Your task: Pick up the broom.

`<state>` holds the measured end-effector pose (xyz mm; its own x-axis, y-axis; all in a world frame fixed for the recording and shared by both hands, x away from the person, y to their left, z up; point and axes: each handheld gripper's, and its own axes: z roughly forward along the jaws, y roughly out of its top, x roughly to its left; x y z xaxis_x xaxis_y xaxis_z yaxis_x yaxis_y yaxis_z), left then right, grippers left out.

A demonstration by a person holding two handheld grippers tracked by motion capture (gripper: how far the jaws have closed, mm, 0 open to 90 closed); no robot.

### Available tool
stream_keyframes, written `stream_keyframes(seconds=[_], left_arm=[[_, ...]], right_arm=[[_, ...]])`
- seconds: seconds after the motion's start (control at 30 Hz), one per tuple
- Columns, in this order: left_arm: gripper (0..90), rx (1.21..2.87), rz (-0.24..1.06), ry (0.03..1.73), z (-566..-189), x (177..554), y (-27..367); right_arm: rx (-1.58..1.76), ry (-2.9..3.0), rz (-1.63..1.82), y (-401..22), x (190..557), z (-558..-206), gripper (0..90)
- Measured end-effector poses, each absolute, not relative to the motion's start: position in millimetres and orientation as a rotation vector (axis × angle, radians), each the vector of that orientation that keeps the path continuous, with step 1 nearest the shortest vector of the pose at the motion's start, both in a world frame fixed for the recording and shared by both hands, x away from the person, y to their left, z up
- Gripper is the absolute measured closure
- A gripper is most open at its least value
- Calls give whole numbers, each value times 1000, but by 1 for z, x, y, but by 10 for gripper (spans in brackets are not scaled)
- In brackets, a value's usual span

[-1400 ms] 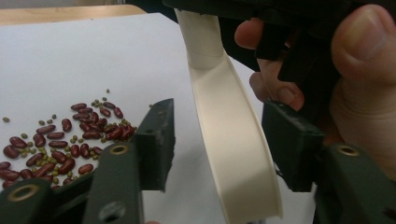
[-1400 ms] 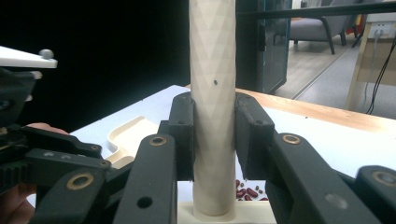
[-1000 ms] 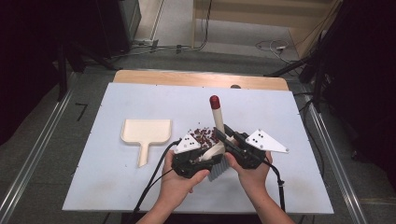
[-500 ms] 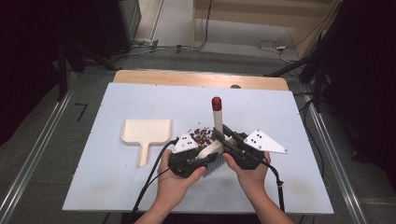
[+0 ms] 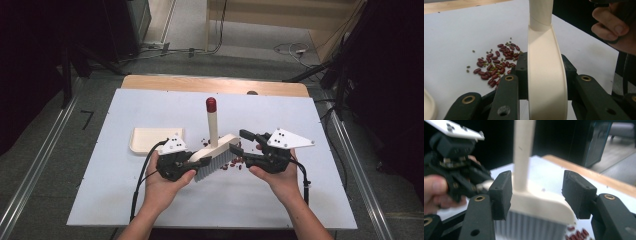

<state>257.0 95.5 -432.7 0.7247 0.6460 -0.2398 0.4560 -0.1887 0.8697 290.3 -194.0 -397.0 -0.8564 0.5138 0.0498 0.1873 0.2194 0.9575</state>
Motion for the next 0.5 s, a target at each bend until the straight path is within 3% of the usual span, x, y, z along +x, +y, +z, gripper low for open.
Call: stream_keyframes(seconds=[0.5], left_arm=[[685, 1923, 175, 598, -434, 250, 127]], right_arm=[[573, 2476, 1646, -213, 305, -403, 397]])
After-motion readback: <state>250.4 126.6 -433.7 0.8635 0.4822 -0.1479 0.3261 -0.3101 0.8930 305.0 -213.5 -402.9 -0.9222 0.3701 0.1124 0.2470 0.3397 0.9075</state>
